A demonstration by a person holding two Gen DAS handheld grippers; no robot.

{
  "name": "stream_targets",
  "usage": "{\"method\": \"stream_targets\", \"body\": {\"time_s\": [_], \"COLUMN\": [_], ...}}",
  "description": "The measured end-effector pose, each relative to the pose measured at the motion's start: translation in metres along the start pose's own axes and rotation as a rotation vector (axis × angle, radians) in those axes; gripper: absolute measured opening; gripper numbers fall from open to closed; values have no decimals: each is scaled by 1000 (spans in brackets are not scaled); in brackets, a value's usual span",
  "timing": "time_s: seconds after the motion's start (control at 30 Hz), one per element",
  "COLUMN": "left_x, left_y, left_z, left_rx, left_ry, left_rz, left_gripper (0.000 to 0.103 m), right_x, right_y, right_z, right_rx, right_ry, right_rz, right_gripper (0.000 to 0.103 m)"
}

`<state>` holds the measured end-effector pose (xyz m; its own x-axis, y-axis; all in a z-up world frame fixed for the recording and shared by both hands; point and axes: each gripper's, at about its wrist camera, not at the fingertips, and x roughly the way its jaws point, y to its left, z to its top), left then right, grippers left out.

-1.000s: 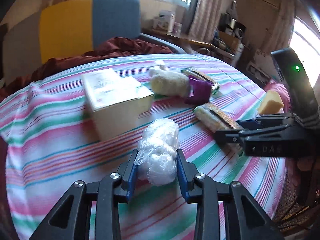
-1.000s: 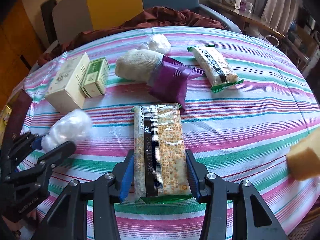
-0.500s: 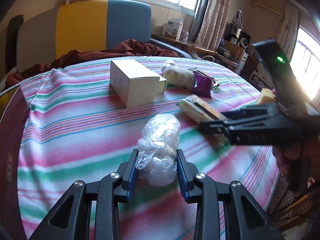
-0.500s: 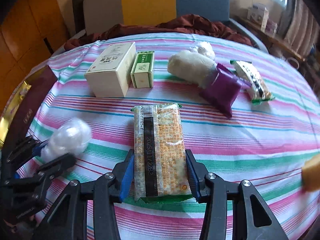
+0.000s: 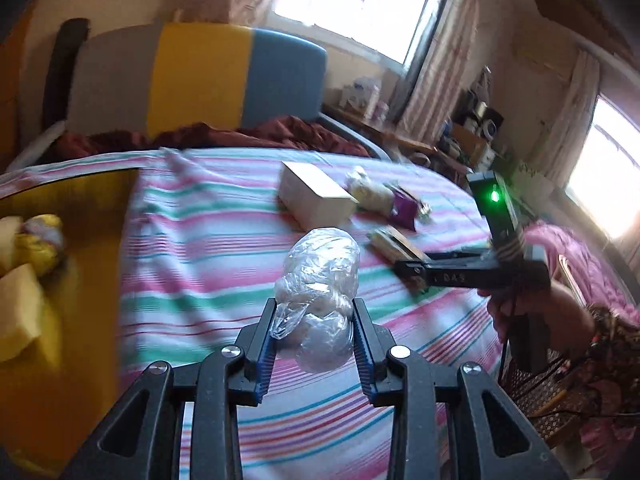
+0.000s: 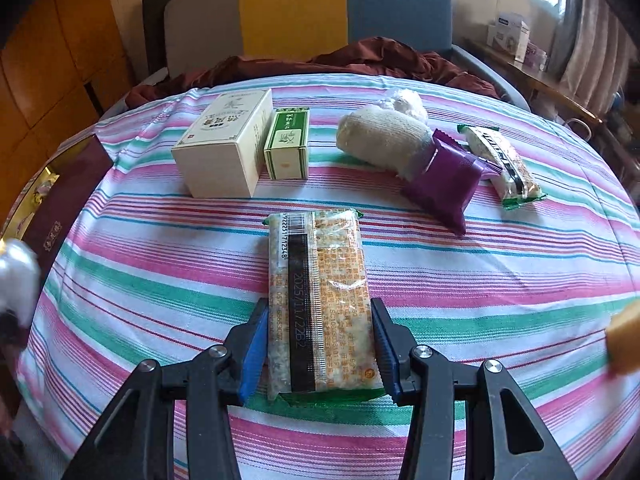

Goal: Organize objects
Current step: 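Carry the plastic bag to the tray with the left tool while the right tool holds the bar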

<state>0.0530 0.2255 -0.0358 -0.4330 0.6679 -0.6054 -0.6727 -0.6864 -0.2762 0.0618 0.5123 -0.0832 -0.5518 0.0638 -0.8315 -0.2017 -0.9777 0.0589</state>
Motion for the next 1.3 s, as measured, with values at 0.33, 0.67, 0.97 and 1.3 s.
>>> {"method": "stream_targets", "body": {"time_s": [0.33, 0.67, 0.97, 1.3], "left_x": [-69, -100, -90, -99], "left_y": [100, 190, 214, 233], "left_z": [0, -18, -26, -27], "left_rx": [-235, -416, -384, -353], "left_ry": [-76, -29, 72, 77], "left_rz": [145, 336, 396, 580], "left_gripper": [34, 34, 34, 45], "right_x": [-1, -26, -82, -108], "right_y": [2, 29, 112, 222], "right_z": [0, -9, -8, -1], "right_rx": [54, 109, 18, -141], "right_ry": [3, -61, -200, -228], "right_rz": [-42, 1, 129, 354], "right_gripper": [48, 48, 48, 48]}}
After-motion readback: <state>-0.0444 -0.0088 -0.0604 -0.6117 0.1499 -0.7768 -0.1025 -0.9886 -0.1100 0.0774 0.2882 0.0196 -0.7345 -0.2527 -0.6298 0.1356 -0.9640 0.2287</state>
